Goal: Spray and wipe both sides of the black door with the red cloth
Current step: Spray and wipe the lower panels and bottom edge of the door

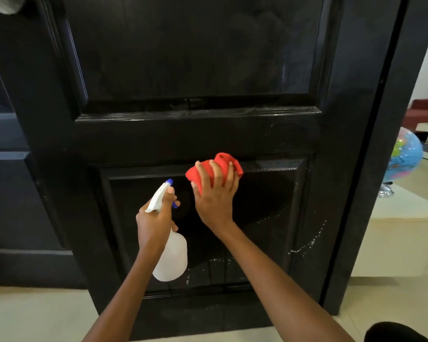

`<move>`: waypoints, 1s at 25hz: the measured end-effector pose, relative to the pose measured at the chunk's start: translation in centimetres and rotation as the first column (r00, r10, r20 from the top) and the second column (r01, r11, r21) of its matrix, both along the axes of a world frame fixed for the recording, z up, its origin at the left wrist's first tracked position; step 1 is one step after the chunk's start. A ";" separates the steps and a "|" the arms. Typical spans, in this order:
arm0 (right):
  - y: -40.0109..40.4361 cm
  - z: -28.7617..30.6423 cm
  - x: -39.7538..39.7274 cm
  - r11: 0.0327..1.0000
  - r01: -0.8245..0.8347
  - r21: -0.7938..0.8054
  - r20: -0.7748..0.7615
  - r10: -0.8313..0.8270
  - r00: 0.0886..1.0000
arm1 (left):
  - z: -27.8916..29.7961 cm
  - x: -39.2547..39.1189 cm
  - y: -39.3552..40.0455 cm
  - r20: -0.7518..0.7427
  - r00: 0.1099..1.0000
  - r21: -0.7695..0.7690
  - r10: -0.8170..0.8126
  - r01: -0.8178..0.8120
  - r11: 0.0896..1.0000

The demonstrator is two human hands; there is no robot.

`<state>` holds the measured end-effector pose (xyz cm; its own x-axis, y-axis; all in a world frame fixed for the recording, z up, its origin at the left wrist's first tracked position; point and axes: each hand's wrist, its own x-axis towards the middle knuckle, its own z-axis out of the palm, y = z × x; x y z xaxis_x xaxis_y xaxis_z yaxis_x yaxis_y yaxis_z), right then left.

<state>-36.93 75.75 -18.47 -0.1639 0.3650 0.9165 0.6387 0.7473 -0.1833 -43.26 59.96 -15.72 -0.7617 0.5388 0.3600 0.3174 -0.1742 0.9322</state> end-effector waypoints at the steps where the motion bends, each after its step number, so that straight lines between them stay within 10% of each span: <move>1: 0.4 -0.2 0.6 0.998 -0.020 0.054 0.066 0.017 0.998 | -0.1 0.0 0.2 0.002 1.000 0.000 0.006 -0.006 1.000; 4: 2.9 -0.1 4.4 0.989 -0.027 0.148 0.145 0.005 0.989 | -0.3 0.3 1.1 -0.018 1.000 -0.016 -0.018 0.017 1.000; 13: 6.7 -1.1 10.0 0.959 0.108 -0.261 -0.426 -0.215 0.879 | -0.2 2.0 2.5 -0.015 0.994 -0.032 -0.111 0.111 0.993; 25: -0.2 0.5 0.2 0.999 0.001 0.041 0.134 -0.006 0.991 | -0.8 -0.1 -0.6 -0.014 0.998 0.002 0.055 -0.055 0.998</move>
